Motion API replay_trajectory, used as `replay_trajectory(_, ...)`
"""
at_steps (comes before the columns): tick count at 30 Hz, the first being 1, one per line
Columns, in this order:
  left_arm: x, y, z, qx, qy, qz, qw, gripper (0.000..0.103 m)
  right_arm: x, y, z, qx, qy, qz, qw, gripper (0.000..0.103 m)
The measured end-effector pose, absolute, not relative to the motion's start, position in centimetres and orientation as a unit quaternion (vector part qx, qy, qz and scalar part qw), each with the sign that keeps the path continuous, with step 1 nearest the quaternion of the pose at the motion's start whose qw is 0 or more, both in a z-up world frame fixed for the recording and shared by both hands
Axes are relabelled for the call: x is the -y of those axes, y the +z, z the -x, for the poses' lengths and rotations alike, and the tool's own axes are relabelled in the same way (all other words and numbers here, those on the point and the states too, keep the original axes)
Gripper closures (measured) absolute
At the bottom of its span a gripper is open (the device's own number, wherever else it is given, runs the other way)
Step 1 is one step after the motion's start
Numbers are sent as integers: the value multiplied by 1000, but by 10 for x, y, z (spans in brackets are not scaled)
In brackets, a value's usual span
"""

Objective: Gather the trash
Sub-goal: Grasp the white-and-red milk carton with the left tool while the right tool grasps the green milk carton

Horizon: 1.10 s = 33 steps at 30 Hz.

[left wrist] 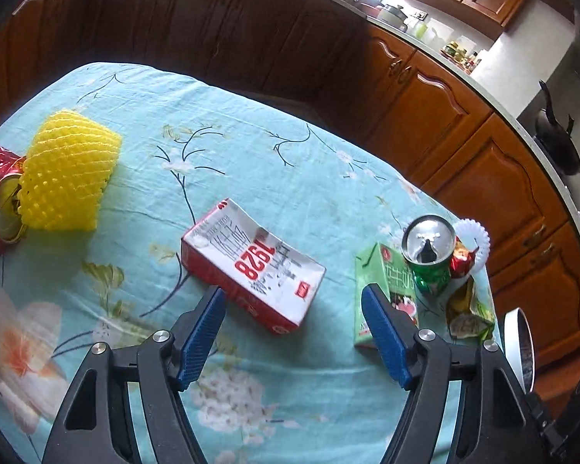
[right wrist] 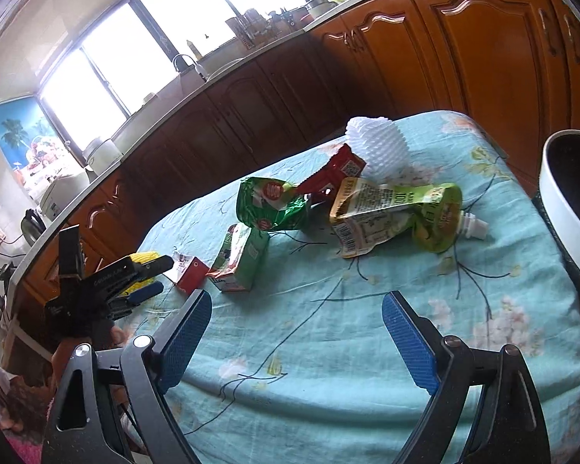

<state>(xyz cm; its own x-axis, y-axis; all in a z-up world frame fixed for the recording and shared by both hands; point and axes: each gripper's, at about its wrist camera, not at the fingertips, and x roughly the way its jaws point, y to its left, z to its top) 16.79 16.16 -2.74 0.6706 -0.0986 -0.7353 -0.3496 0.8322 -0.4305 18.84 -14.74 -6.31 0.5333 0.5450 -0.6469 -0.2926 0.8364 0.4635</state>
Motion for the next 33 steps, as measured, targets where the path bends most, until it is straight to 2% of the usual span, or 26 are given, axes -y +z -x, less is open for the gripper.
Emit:
replay_trajectory(6,-181,-45,-210,-429,90,286,852,29,115,-67,-198,-429,265,-137,853,12)
replay_trajectory(10,-181,-55,-236,-447,95,251,854,31,102,-72,-204,-434,268,-130,850,12)
replay_trajectory(11,-181,-55,-239,-447,89,239,858,33,100,-73,-206,-435,269,-129,849,12)
replay_trajectory(15,-172,-48,-240,-443,59,184,876,51,89,-77,-212,-439,272,-124,847,12)
replay_trajectory(22,-160,-41,-206,-455,-13,118,883,55,62,-84,-222,-446,287,-111,840,12)
replay_trajectory(27,-167,-40,-178,-458,-17,114,881,54,37,-91,-235,-452,291,-96,838,13)
replay_trajectory(33,-161,-40,-155,-447,21,117,887,39,2,-105,-255,-467,279,-64,836,18)
